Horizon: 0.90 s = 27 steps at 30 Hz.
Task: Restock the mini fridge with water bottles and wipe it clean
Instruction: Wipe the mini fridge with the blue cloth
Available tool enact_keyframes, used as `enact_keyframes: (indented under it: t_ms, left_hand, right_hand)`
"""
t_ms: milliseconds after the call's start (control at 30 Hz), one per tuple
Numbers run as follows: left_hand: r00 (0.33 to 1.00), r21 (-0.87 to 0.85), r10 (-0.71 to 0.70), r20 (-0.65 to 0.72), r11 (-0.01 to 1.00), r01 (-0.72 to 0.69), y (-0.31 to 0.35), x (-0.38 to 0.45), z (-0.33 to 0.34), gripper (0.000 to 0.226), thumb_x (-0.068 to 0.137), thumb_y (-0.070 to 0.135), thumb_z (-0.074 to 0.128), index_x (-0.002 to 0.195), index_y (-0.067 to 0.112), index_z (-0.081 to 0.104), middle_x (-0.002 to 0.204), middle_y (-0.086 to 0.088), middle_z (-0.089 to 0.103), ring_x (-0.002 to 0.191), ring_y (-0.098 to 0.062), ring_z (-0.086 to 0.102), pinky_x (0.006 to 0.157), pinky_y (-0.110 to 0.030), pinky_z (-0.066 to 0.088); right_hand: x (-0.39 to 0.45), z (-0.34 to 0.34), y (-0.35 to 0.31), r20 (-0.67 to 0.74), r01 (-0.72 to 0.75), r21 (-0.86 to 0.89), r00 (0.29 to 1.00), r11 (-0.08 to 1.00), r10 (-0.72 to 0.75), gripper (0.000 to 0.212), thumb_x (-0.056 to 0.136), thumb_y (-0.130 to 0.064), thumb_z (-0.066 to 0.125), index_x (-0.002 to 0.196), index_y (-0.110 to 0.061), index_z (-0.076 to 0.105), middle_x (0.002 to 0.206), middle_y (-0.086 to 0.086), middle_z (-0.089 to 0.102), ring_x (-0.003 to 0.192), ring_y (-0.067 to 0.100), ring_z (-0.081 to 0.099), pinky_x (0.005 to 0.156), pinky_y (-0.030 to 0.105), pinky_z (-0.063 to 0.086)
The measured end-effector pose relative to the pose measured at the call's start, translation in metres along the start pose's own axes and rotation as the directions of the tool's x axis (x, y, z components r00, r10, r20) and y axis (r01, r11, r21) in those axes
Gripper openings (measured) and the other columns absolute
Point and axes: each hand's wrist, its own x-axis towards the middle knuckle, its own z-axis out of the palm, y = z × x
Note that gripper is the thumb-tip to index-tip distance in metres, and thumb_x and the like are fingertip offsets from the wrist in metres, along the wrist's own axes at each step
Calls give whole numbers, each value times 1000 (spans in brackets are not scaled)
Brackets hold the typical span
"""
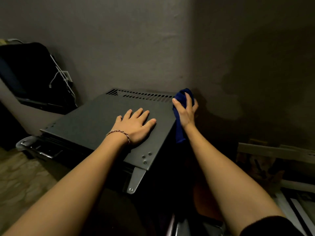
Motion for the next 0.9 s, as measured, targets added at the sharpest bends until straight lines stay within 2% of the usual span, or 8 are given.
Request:
enact_keyframes:
  t_ms: [233,300,400,533,633,700,800,900]
  left_hand:
    - [1000,22,-9,6,1000,9,0,1,-1,72,92,73,13,156,40,10,165,12,1,152,-22,0,120,-50,4]
    - [1000,27,-17,8,1000,17,1,1,-1,72,92,73,14,156,40,10,165,12,1,152,-22,-1,121,-50,4]
    - [1000,37,-17,4,999,17,2,0,0,71,93,72,15,156,39,10,165,12,1,152,-23,0,120,-51,5]
    - [1000,37,-6,14,999,5,1,2,-1,71,94,71,15,156,38,10,165,11,1,152,-24,0,120,-52,6]
    - [1000,27,1,-1,1000,-1,0,5,-1,70,94,71,17,156,37,14,165,8,8,152,-24,5,119,-53,9]
    - [999,33,5,-36,999,-4,2,7,-1,67,94,70,22,152,37,24,163,4,19,149,-26,14,118,-52,15]
    - [997,23,-22,-78,999,24,8,9,-1,57,92,68,28,138,35,40,150,-1,35,140,-31,28,113,-52,23]
    - [997,16,-17,-80,1000,18,10,12,2,55,91,68,27,133,35,40,148,1,34,138,-29,27,113,-54,21]
  right_hand:
    - [-34,7,2,-7,37,56,999,998,-36,63,92,-46,64,148,-27,41,162,6,2,150,21,13,118,31,17]
    - [-69,12,5,-45,108,29,993,994,-107,71,85,-58,60,147,-27,42,162,7,4,150,19,11,120,31,13]
    - [-138,23,17,-85,229,11,970,973,-227,71,78,-72,45,143,-44,36,163,2,4,150,17,8,122,38,10]
    - [-202,31,21,-31,257,-6,966,966,-258,74,77,-88,32,143,-58,22,161,-21,-7,149,4,-7,120,35,4]
    - [-184,30,21,-74,277,-47,957,960,-280,77,77,-89,30,144,-51,34,162,-15,2,149,12,3,121,43,12]
    - [-157,27,15,-84,252,-35,964,967,-254,69,77,-86,36,139,-56,37,161,-10,6,148,16,10,121,46,15]
    - [-107,21,9,-66,160,47,985,986,-157,70,74,-79,42,139,-51,39,162,-1,5,148,15,13,122,38,14]
    - [-56,12,10,-59,79,70,995,994,-75,72,86,-62,55,150,-35,36,162,7,6,150,20,15,123,37,15]
